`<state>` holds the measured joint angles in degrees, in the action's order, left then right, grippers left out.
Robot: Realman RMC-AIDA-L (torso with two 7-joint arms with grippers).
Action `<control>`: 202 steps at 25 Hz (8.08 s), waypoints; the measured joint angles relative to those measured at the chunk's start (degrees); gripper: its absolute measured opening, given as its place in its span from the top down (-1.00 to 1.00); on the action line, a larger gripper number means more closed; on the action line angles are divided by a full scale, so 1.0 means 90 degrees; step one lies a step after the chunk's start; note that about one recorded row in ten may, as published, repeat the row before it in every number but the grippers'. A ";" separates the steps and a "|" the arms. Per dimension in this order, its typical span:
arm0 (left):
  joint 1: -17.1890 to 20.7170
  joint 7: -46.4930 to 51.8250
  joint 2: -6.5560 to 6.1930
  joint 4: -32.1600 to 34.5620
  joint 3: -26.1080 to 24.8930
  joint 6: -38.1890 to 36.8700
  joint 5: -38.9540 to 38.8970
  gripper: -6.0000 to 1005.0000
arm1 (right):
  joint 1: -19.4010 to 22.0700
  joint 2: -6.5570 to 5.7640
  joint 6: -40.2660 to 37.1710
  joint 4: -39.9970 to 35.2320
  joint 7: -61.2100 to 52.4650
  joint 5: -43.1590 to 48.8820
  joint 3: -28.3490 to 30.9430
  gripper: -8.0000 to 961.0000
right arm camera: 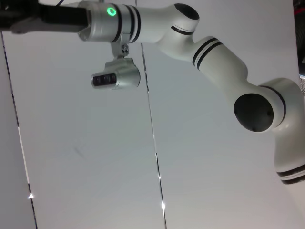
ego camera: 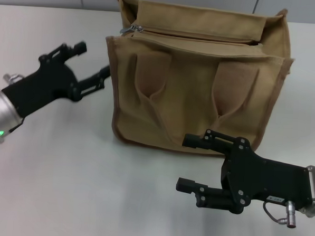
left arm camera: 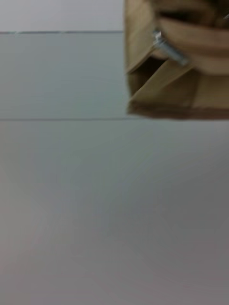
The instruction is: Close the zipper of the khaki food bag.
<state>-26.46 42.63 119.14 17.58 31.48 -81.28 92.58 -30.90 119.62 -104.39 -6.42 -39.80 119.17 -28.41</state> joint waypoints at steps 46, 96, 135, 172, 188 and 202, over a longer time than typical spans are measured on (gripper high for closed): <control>-0.0144 -0.0039 0.0004 0.0126 0.1987 0.0567 -0.2534 -0.64 | -0.0024 0.0019 0.0517 0.0555 0.0247 -0.0206 0.0012 -0.62; -0.0078 0.0697 0.0004 -0.0032 0.2282 -0.1281 -0.2690 0.87 | -0.0495 0.0030 0.1145 0.1980 0.4806 -0.0254 0.3656 -0.62; -0.0278 0.1086 0.0004 -0.0009 0.2377 -0.1512 -0.2691 0.86 | -0.0755 0.0029 0.3379 0.3878 1.0189 -0.0174 0.4393 -0.62; -0.0307 0.1085 0.0004 -0.0031 0.2370 -0.1377 -0.2699 0.85 | -0.0713 0.0029 0.3650 0.3838 1.0135 -0.0196 0.4502 0.99; -0.0301 0.1054 0.0004 -0.0002 0.2323 -0.1381 -0.2706 0.85 | -0.0492 0.0029 0.3665 0.3797 0.9979 -0.0229 0.4832 0.99; 0.0195 0.1030 -0.0041 0.0395 0.2289 -0.1089 -0.3421 0.85 | -0.0110 0.0029 0.3611 0.3725 0.9978 -0.0234 0.5036 0.98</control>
<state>-24.71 51.90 118.78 21.14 52.07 -91.08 61.79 -31.89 119.88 -71.89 27.10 50.00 117.06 16.92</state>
